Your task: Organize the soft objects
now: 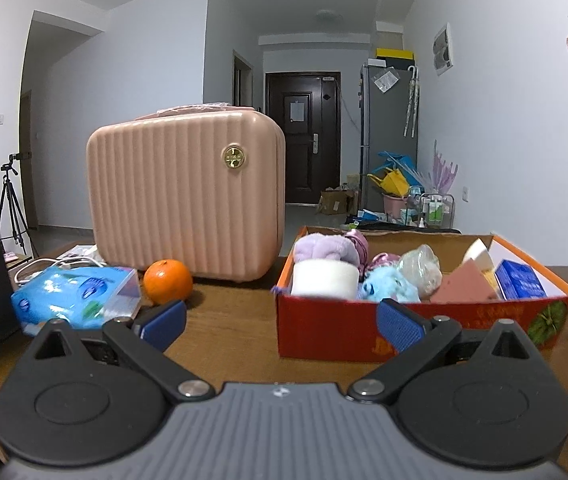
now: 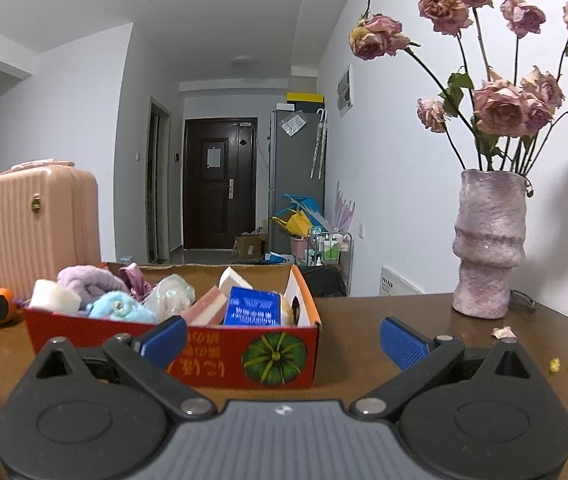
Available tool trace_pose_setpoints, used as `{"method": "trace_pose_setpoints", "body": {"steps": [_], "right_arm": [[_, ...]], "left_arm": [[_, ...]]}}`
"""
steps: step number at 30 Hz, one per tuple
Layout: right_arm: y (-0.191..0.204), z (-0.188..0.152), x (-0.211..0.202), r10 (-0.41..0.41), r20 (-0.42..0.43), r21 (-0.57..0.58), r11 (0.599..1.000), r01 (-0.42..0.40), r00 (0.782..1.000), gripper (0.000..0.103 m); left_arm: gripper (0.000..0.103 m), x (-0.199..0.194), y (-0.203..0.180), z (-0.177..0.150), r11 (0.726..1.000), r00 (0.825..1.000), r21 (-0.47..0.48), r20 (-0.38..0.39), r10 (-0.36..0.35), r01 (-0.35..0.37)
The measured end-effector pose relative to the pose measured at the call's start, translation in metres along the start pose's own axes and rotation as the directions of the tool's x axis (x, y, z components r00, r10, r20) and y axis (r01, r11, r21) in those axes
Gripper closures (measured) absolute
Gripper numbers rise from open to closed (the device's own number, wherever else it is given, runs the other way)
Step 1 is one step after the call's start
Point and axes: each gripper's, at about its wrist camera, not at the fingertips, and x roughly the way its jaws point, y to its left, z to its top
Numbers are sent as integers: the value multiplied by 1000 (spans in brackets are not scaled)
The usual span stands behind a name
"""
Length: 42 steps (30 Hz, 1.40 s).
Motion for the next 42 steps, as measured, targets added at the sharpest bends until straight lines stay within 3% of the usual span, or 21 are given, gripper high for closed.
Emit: {"method": "trace_pose_setpoints", "body": {"steps": [20, 31, 42], "right_arm": [[-7, -18, -101, 70, -71, -29, 997, -72, 995, 0], [-4, -23, -151, 96, -75, -57, 993, -100, 993, 0], [-10, -25, -187, 76, -45, -31, 997, -77, 996, 0]], "left_arm": [[0, -105, 20, -26, 992, 994, 59, -3, -108, 108], [0, -159, 26, -38, 981, 986, 101, 1, -165, 164], [0, -199, 26, -46, 973, 982, 136, 23, -189, 184]]}}
